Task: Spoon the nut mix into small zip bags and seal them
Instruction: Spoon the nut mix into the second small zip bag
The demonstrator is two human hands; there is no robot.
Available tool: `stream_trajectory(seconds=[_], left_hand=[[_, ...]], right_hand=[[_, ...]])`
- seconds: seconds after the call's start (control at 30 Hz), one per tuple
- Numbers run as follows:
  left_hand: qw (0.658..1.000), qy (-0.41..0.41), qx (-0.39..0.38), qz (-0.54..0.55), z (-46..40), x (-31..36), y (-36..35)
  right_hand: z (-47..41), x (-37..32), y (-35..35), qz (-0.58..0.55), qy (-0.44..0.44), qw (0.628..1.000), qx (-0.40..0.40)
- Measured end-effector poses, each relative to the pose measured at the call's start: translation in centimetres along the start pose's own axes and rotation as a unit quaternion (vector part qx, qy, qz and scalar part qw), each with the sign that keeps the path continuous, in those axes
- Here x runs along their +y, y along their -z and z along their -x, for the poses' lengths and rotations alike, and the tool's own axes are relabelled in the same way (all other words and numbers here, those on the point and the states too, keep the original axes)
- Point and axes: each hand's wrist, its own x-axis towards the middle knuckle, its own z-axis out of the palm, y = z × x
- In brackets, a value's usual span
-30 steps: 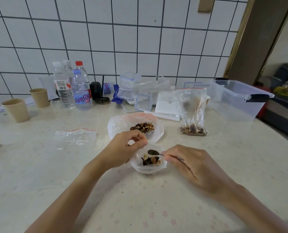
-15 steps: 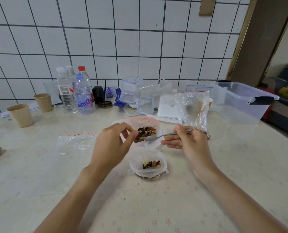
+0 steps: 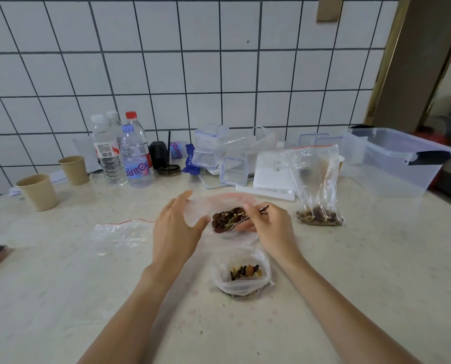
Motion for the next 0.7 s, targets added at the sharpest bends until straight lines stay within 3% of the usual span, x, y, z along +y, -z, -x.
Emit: stream_trajectory(seconds=[0.3,0.5,0.7], left_hand=[[0.998,-0.046,0.010,-0.037,-0.1,-0.1,-0.6],[0.996,-0.078,0.014,0.036,0.1,0.4,-0.5],[0.996,-0.071,0.030,0.043,0.1,0.7,-0.5]], right_hand=[[-0.3,0.7,-0.9,0.012,-0.024,0.996,0.091],[0.0,1.2,-1.4,-0.001,0.004,0.999,0.047],[-0.1,1.5,-1.3,-0.036,-0.030,0.996,0.082]])
